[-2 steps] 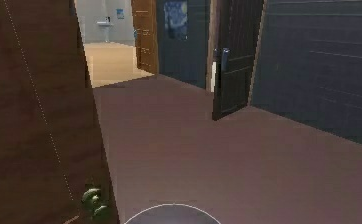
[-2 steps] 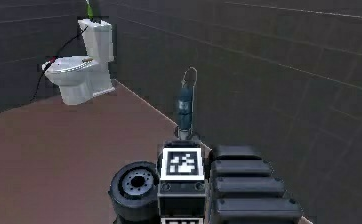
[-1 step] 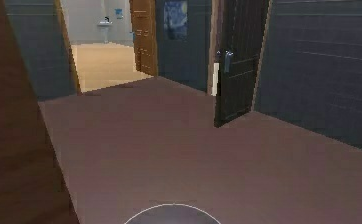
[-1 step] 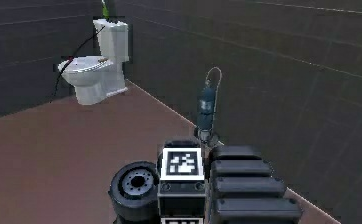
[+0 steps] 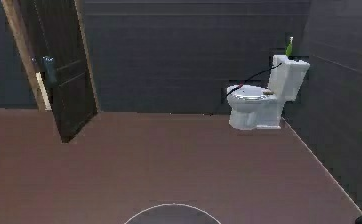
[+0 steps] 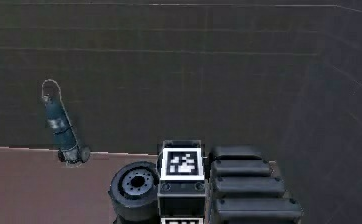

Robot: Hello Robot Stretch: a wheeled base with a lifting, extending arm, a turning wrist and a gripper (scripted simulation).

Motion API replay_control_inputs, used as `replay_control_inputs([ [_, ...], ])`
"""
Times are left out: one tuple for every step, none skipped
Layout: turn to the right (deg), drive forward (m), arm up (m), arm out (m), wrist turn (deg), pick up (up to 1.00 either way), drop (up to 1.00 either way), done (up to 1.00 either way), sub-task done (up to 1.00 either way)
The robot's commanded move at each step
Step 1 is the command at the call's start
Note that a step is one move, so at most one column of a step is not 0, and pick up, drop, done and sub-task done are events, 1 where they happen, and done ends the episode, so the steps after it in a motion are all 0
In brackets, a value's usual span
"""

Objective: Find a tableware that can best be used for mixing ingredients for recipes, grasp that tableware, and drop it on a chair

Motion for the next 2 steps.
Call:
replay_control_inputs([
  [45.0, 0.0, 0.0, 0.0, 0.0, 0.0, 0.0, 0.0, 0.0],
  [27.0, 0.0, 0.0, 0.0, 0.0, 0.0, 0.0, 0.0, 0.0],
])
